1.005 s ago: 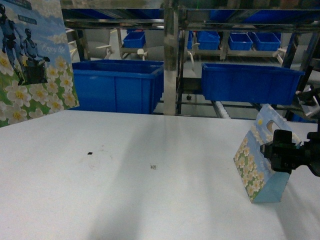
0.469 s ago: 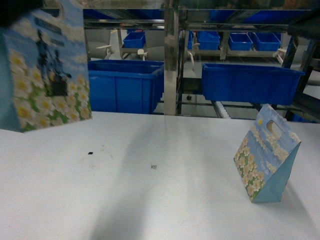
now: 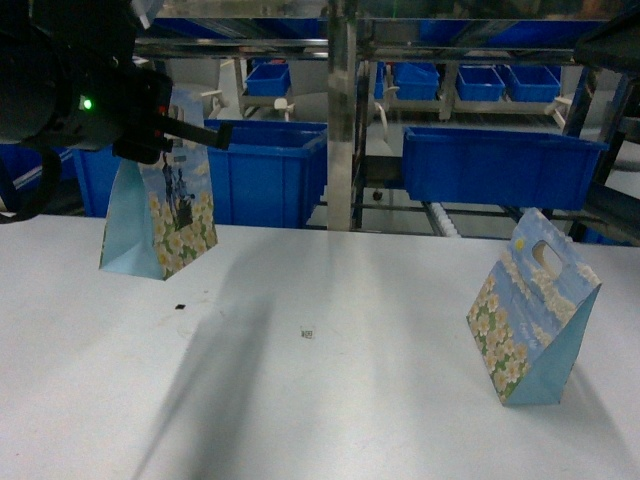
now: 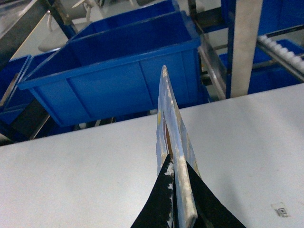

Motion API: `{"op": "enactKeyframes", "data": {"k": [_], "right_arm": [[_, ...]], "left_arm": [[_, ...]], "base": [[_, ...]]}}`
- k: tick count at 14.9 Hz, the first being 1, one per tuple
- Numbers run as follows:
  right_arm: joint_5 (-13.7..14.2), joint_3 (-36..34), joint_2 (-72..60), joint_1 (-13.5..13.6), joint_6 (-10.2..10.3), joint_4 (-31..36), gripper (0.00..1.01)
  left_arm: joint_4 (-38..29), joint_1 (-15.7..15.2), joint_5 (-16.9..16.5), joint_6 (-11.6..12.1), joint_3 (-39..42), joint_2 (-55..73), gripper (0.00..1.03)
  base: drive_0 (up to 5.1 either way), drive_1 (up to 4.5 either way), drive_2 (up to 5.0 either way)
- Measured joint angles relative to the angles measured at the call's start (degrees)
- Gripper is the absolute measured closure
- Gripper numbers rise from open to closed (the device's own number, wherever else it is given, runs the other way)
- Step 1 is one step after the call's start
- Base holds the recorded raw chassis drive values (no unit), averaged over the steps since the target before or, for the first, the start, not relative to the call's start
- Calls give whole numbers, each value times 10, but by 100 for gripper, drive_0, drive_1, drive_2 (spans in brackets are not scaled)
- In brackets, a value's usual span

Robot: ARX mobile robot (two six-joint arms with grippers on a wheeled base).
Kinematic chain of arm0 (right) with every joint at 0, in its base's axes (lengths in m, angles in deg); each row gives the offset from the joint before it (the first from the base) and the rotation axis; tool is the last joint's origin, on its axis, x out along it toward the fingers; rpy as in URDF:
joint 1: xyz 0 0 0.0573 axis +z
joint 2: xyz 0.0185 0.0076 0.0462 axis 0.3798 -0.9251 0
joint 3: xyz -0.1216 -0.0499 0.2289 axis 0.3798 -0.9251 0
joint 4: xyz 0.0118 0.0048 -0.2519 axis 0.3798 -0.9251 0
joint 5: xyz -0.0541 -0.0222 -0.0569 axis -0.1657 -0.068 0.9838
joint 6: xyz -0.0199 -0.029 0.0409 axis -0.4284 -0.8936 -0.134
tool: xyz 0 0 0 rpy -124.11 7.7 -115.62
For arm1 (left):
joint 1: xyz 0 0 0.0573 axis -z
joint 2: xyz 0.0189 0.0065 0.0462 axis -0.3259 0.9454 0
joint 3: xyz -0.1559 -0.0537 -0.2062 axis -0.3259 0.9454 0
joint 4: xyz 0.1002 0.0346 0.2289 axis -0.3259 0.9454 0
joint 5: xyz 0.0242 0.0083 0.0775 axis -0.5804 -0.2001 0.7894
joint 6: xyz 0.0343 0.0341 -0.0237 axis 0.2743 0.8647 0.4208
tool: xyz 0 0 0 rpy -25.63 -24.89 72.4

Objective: Move flower gift bag to table near conveyor

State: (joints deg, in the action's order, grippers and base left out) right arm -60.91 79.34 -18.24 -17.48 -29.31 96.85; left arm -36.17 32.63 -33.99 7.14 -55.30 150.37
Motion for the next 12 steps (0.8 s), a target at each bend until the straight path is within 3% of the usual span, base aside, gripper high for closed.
{"op": "enactKeyframes", "data": {"k": [6, 12], "right_arm": [[0, 0, 0, 0, 0, 0, 3], [0, 0, 0, 0, 0, 0, 3]], "left_arm": [[-21, -67, 16, 25, -74, 136, 101], [-10, -72, 9, 15, -79, 165, 101]], "base": [[0, 0, 0], [0, 0, 0]]}}
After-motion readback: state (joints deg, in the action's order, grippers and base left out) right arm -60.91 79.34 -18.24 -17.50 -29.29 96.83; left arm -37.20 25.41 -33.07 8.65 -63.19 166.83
